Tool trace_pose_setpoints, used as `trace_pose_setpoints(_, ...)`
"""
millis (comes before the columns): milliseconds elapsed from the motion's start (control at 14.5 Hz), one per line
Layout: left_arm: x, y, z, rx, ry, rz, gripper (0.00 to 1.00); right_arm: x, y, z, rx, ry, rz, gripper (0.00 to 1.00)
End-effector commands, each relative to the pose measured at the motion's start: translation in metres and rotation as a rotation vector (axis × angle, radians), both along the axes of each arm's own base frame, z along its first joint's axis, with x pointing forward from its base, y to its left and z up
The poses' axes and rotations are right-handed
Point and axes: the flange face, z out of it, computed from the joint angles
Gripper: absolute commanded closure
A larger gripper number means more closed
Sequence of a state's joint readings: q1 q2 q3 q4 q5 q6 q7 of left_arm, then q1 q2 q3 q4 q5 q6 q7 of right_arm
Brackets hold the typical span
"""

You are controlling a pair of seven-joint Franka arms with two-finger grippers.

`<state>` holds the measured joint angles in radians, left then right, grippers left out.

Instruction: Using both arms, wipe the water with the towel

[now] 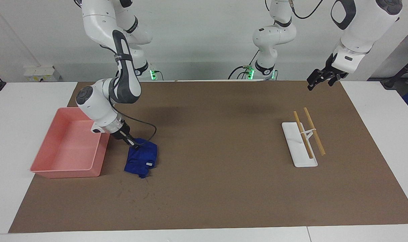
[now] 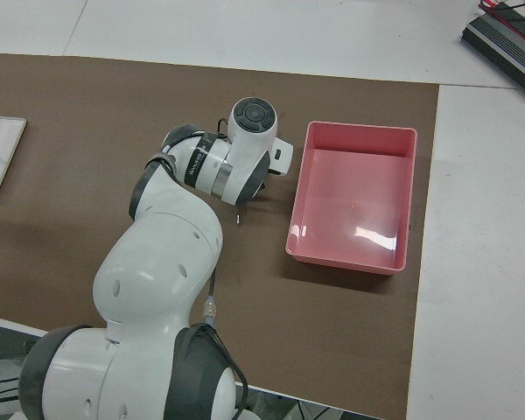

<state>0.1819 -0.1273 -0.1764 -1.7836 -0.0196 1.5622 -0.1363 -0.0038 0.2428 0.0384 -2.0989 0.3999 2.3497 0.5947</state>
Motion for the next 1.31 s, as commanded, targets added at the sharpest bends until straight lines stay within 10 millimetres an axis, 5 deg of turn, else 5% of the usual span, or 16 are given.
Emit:
trace_pose_setpoints(0, -0.008, -0.003, 0.000, 0.010, -0.012, -0.048, 0.00, -0.026, -0.020, 0.003, -0.008, 0.076, 0.071, 1.00)
trace_pose_setpoints(413, 0.010, 0.014, 0.023, 0.000, -0.054, -0.110, 0.00, -0.059, -0.064, 0.007, 0.030, 0.235, 0.192, 1.00)
trace_pose_setpoints(688, 0.026, 0.010, 0.018, 0.029, -0.031, -0.137, 0.00, -0.076, -0.054, 0.021, 0.071, 0.331, 0.232, 1.00)
trace_pose_setpoints(895, 0.023, 0.009, 0.017, 0.027, 0.004, -0.144, 0.00, -0.083, -0.038, 0.064, 0.067, 0.343, 0.232, 1.00)
trace_pose_setpoints(1239, 0.046, 0.009, 0.014, 0.006, 0.001, -0.152, 0.00, -0.069, -0.020, 0.188, 0.023, 0.209, 0.183, 1.00)
